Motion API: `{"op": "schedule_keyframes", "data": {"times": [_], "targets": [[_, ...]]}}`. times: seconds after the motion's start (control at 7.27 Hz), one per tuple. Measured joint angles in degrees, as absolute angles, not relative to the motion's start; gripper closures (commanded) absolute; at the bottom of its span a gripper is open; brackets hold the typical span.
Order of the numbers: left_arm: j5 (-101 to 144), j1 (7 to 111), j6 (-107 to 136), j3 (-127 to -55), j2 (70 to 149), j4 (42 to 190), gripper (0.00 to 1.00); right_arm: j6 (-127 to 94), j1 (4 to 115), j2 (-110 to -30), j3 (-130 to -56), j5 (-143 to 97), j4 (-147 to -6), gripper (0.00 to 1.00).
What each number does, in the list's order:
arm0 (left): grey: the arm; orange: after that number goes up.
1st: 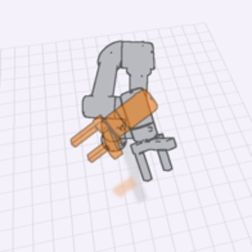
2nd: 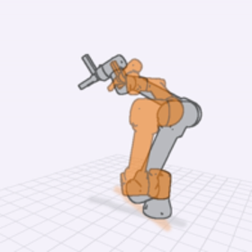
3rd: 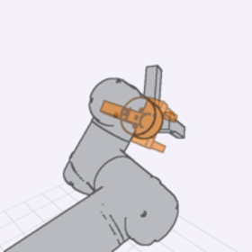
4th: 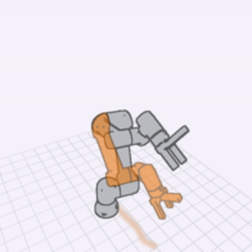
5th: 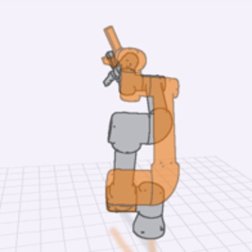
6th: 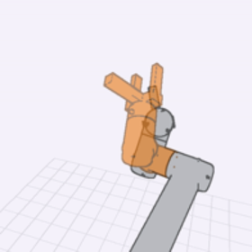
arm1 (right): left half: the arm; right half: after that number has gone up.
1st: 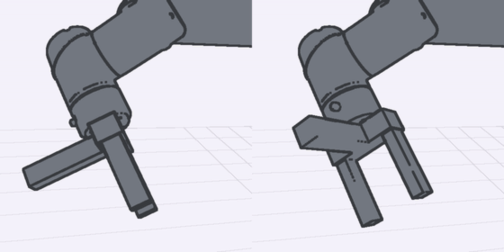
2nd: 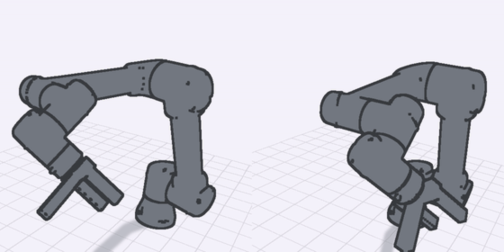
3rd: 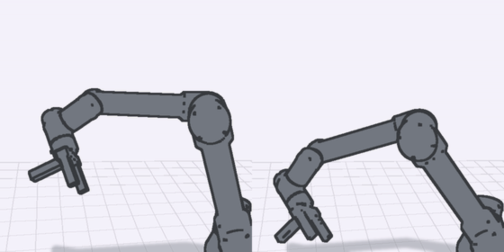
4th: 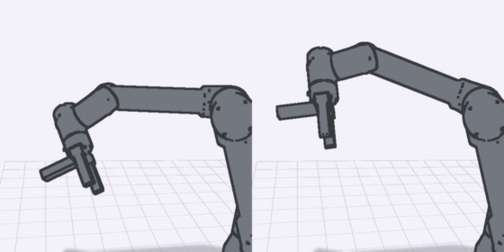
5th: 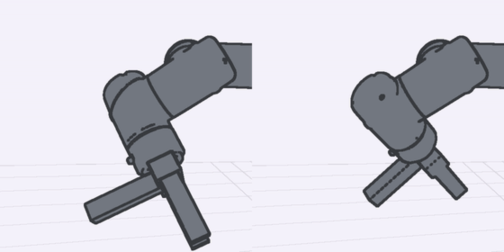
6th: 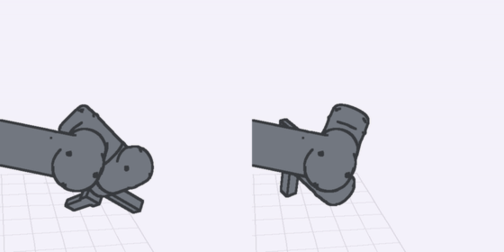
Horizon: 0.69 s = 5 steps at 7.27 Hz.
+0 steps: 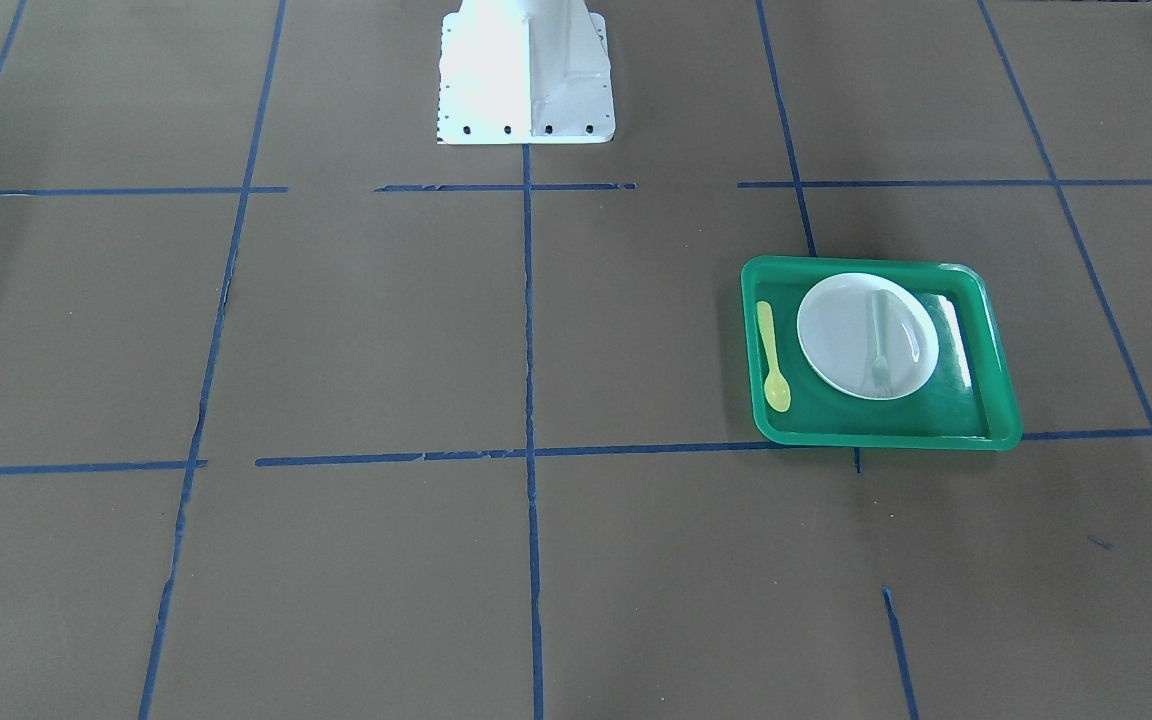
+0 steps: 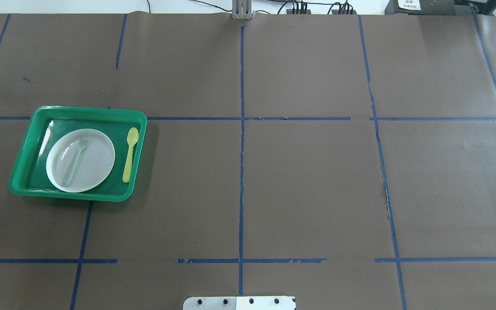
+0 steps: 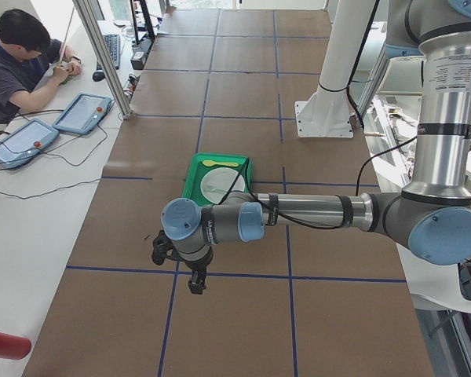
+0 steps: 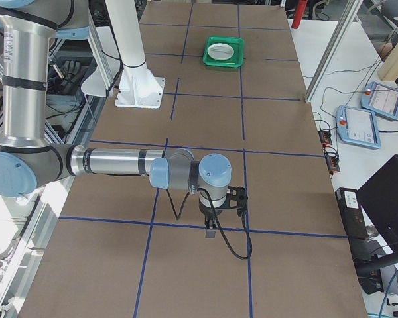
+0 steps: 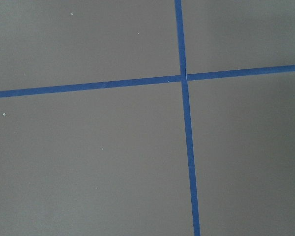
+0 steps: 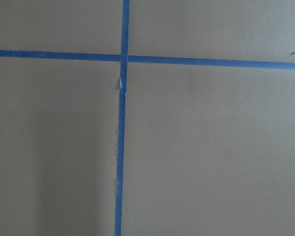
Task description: Place fork
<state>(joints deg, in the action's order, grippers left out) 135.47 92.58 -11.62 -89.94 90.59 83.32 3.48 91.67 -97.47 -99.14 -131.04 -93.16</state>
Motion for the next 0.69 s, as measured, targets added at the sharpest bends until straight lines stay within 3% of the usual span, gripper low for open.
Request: {"op": "schedule_keyframes", "data": {"times": [0.41,0.69], "targets": [[135.6,92.4,-10.7,-91.0,91.9,83.6,0.0,3.5,91.7,-97.5,-99.1,-131.0,-93.2,0.0],[135.6,88.0,-2.1,-95.9,93.6,84.6,0.0,3.5,91.7,-97.5,-99.1,-131.0,-93.2,0.0]]}}
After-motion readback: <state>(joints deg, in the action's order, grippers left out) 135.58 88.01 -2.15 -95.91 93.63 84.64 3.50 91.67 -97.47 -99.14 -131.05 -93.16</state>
